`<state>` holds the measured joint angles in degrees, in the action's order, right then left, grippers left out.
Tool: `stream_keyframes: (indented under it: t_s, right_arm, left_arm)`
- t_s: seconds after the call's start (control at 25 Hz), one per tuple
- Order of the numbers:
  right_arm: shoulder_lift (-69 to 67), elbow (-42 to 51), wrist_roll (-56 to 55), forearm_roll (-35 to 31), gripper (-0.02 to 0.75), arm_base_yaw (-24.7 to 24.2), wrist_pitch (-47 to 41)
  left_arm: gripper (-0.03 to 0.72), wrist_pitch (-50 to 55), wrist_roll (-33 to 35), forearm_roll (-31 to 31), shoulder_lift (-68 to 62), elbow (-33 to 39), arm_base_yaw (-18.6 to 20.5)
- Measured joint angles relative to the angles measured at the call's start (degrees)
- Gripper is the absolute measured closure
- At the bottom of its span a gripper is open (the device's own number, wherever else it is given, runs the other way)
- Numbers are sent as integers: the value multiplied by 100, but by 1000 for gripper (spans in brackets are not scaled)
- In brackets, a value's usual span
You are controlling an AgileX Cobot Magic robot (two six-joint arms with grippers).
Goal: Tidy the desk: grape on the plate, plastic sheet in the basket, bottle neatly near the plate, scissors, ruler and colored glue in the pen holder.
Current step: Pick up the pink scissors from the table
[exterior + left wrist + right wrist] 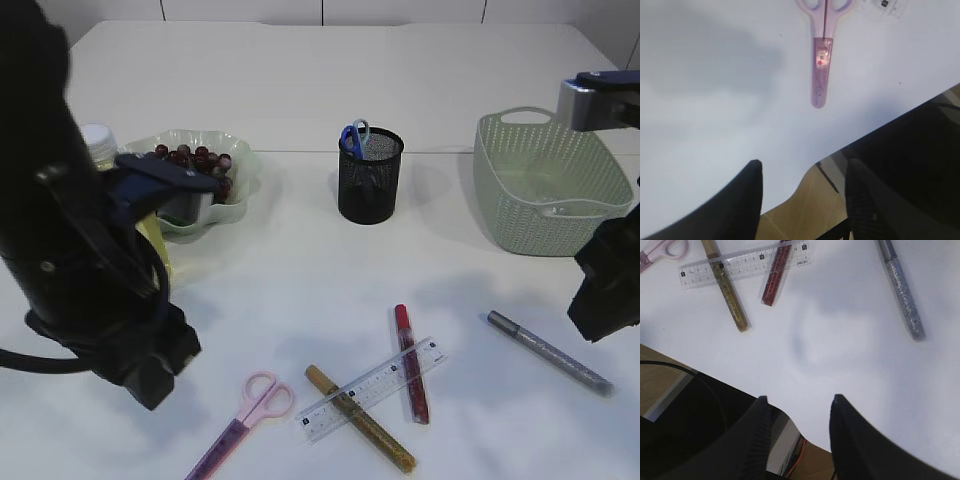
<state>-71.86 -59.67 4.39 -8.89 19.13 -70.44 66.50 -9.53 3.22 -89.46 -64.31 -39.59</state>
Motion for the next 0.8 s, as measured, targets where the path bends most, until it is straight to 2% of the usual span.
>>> stream_keyframes:
  t_s: [0.28, 0.52, 0.8]
  right_arm:
    - [0, 0, 142, 51, 415, 0, 0]
    - [0, 0, 552, 586, 415, -25, 0]
    - [-54, 0, 739, 637, 415, -522, 79]
  left_arm:
    - [302, -357, -202, -52, -1008, -161, -272]
    - [307, -751, -202, -6, -1295, -443, -272]
    - [316, -902, -206, -6, -1635, -467, -272]
